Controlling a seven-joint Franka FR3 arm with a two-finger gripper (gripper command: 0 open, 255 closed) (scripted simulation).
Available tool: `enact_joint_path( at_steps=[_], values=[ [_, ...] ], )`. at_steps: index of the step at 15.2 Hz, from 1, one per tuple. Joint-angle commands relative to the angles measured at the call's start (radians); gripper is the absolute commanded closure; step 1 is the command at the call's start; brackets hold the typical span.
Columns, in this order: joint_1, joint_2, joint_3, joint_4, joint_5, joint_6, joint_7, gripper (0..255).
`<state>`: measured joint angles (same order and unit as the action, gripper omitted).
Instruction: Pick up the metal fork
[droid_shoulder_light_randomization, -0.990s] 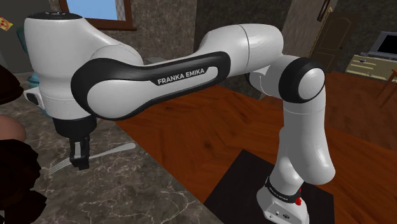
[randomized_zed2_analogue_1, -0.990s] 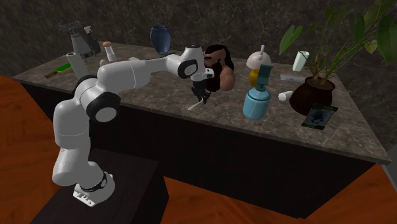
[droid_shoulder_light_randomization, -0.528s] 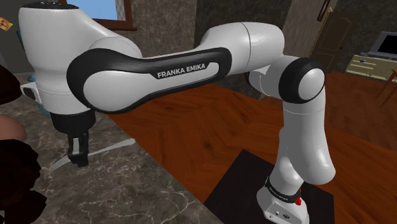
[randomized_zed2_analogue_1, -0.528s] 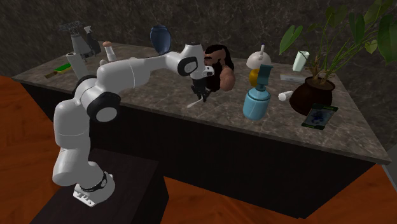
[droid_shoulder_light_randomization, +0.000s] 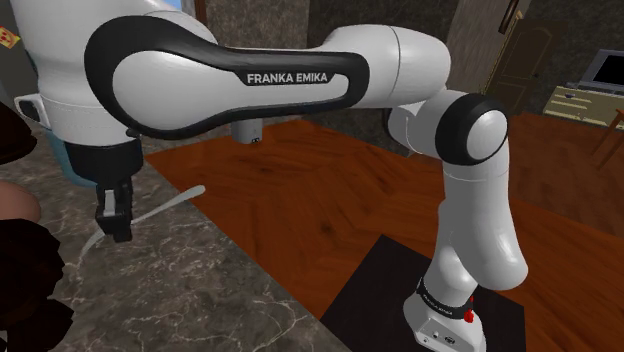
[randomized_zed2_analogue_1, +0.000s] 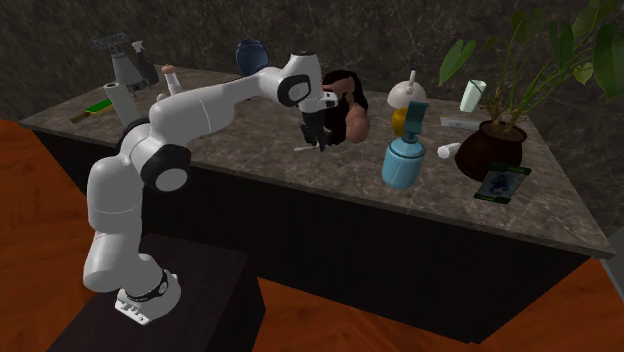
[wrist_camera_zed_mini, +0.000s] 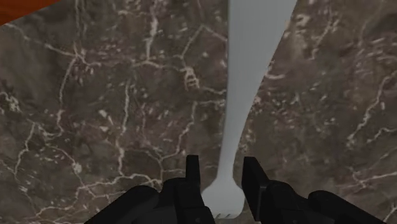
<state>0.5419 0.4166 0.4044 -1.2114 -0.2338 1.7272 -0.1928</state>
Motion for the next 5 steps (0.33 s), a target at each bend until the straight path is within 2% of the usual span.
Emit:
enact_joint_path(
  at_steps=[1, 5],
  values=[
    [0.008, 0.009, 0.001, 0.041, -0.003, -0.029, 0.000, 255],
    [0.017, 0.021, 0.000, 0.089, -0.007, -0.065, -0.003, 255]
  ],
)
